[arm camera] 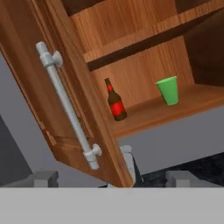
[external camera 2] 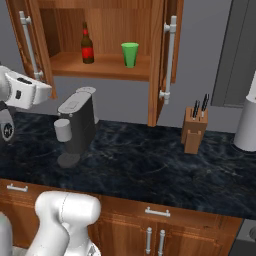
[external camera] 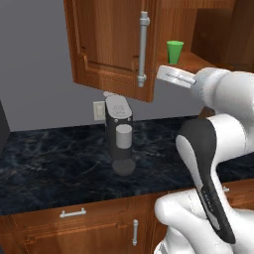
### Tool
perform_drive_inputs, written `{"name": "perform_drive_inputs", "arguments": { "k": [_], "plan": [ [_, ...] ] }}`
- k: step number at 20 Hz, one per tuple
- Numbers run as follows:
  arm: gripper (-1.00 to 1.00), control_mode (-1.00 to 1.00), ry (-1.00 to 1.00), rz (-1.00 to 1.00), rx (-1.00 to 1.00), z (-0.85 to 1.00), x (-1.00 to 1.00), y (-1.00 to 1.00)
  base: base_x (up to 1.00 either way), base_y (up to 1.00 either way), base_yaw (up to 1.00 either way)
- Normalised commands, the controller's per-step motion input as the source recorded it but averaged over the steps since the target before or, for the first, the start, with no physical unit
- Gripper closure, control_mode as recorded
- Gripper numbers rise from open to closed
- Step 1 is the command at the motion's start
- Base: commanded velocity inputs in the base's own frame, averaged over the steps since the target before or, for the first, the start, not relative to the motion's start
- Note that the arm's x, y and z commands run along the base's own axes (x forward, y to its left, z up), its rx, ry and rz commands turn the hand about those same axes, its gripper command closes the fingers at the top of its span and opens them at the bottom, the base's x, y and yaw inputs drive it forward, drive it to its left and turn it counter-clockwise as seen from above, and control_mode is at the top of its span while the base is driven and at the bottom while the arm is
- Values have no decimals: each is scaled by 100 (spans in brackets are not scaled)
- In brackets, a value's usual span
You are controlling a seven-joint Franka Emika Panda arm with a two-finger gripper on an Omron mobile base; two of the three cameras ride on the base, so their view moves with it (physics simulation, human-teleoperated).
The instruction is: Open the cabinet directly in front. Then move the beer and the cup to the dining counter with the candle on it.
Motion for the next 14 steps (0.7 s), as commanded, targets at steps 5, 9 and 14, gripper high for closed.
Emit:
{"name": "perform_drive_inputs", "arguments": {
  "k": [5, 9, 14],
  "plan": [
    [-100, -100, 0, 30, 10, 1, 0, -66, 0, 0, 0],
    [-100, -100, 0, 18, 1, 0, 36, -12, 0, 0, 0],
    [-100, -100, 0, 9, 0, 0, 61, 0, 0, 0, 0]
  ]
}}
